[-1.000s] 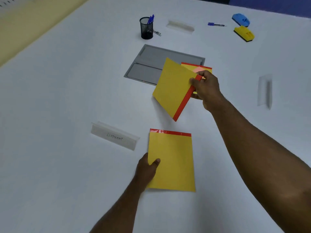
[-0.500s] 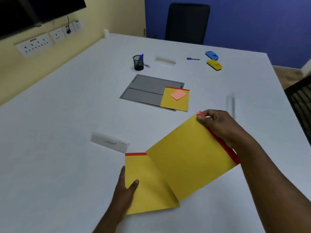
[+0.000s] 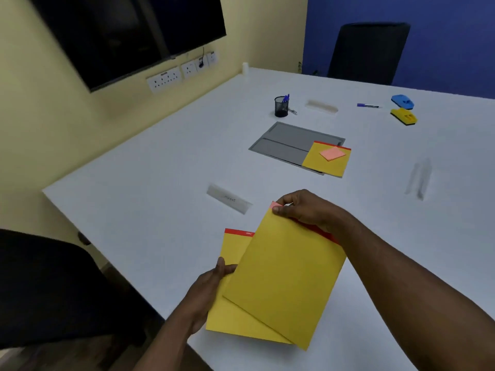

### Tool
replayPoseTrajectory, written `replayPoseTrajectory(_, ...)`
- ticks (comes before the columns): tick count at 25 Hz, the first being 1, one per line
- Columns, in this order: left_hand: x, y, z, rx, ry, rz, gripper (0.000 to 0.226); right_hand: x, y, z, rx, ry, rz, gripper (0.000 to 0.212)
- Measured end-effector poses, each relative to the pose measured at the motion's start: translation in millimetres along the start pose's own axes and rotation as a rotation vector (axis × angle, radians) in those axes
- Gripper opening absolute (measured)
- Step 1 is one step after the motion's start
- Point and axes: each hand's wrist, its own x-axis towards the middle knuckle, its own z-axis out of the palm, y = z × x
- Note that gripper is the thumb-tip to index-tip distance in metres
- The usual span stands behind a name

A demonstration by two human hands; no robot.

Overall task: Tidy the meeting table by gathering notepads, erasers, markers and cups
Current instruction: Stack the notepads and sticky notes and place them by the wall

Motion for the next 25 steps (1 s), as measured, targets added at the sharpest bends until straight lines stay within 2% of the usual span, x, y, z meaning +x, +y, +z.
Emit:
replayPoseTrajectory(5, -61.5, -18.9, -34.8, -0.168, 0.031, 0.053, 0.052, 21.3, -65.4, 73.5, -0.101, -0.185, -0.131, 0.021)
replayPoseTrajectory(9, -117.3, -30.5, -76.1, -0.194, 0.167, 0.147, 0.059, 29.6, -127.5, 152.8, -0.271, -0.265, -0.303, 0.026)
replayPoseTrajectory(12, -166.3, -36.3, -126.9, -0.262, 0.29, 0.249, 0.055, 29.8, -187.1, 206.9, -0.41, -0.177, -0.441, 0.035)
replayPoseTrajectory(14, -202.5, -35.4, -168.5, -0.322, 0.392, 0.326, 0.062, 24.8, -228.5, 241.1, -0.498, -0.005, -0.53, 0.046)
replayPoseTrajectory(16, -239.7, -37.5, -215.4, -0.398, 0.491, 0.411, 0.068, 15.1, -268.0, 279.8, -0.46, 0.138, -0.582, 0.055)
replayPoseTrajectory(17, -259.2, -42.0, -242.7, -0.426, 0.533, 0.466, 0.064, 10.1, -288.2, 303.7, -0.371, 0.153, -0.578, 0.061)
replayPoseTrajectory(20, -301.5, -51.9, -319.0, -0.415, 0.667, 0.568, 0.046, -3.6, -338.6, 367.7, 0.027, 0.019, -0.447, 0.07)
replayPoseTrajectory(22, -333.1, -62.2, -375.2, -0.381, 0.767, 0.603, 0.052, -7.4, -371.4, 421.7, 0.248, -0.187, -0.364, 0.058)
replayPoseTrajectory(24, -361.0, -68.8, -429.8, -0.391, 0.782, 0.645, 0.059, -6.1, -407.2, 477.3, 0.357, -0.406, -0.331, 0.048)
replayPoseTrajectory(25, -359.8, -69.2, -432.7, -0.383, 0.783, 0.629, 0.063, -6.2, -405.3, 484.7, 0.392, -0.492, -0.298, 0.044)
